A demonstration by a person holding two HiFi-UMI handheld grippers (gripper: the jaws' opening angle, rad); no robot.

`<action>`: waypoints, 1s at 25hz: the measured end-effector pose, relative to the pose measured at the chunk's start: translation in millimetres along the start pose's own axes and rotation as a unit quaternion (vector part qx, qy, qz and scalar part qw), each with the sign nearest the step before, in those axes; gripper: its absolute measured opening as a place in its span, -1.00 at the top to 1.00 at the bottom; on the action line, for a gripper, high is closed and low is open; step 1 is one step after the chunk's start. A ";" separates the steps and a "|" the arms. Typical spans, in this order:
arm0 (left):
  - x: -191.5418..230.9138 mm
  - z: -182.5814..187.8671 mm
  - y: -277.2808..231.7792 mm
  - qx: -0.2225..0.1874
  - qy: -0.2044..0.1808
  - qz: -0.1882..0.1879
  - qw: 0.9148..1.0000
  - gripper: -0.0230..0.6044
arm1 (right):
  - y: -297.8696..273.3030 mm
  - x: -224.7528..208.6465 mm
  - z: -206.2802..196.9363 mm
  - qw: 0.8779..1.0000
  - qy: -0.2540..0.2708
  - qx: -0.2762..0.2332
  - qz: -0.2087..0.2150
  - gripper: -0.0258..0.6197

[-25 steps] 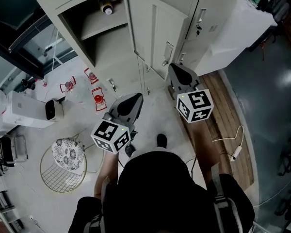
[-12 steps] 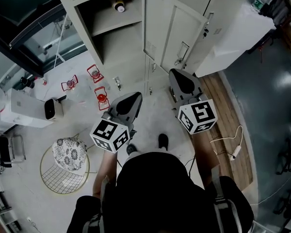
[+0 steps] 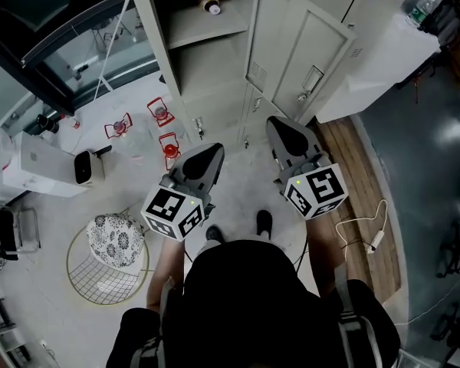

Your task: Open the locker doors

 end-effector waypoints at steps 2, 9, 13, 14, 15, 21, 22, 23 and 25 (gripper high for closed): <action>2.8 1.1 8.6 -0.001 -0.002 -0.002 1.000 0.87 | -0.4 10.9 -0.7 1.000 -0.001 0.000 0.006 0.90; 15.0 3.4 35.3 0.000 -0.007 0.002 1.000 0.87 | -5.3 48.9 -8.3 1.000 -0.006 0.002 0.022 0.90; 17.9 1.8 48.3 0.002 -0.009 -0.003 1.000 0.87 | -5.1 68.5 -13.6 0.999 -0.002 0.007 0.031 0.90; 18.4 1.5 50.6 0.003 -0.010 -0.005 1.000 0.87 | -5.3 72.3 -14.5 0.999 -0.001 0.008 0.033 0.90; 19.1 1.5 52.9 0.004 -0.011 -0.006 1.000 0.87 | -5.6 75.6 -15.3 0.999 -0.001 0.009 0.034 0.90; 25.0 0.0 60.1 0.007 -0.013 -0.011 1.000 0.87 | -7.8 90.5 -23.0 0.999 -0.007 0.019 0.033 0.90; 25.5 -0.2 60.5 0.007 -0.012 -0.012 1.000 0.87 | -7.9 92.3 -24.3 0.999 -0.006 0.020 0.033 0.91; 25.9 -0.1 60.8 0.007 -0.012 -0.013 1.000 0.87 | -7.9 93.7 -25.3 0.999 -0.007 0.020 0.032 0.91; 26.4 0.8 61.6 0.006 -0.013 -0.015 1.000 0.87 | -7.5 95.7 -26.8 0.999 -0.009 0.021 0.031 0.91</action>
Point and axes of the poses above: the fingertips, and each gripper's own axes: y backward along the fingers, x to its left, z out of its top, the point moved 4 cm from there along y, backward along the fingers, and after that the axes turned 12 degrees about -z, right-handed, at the moved point
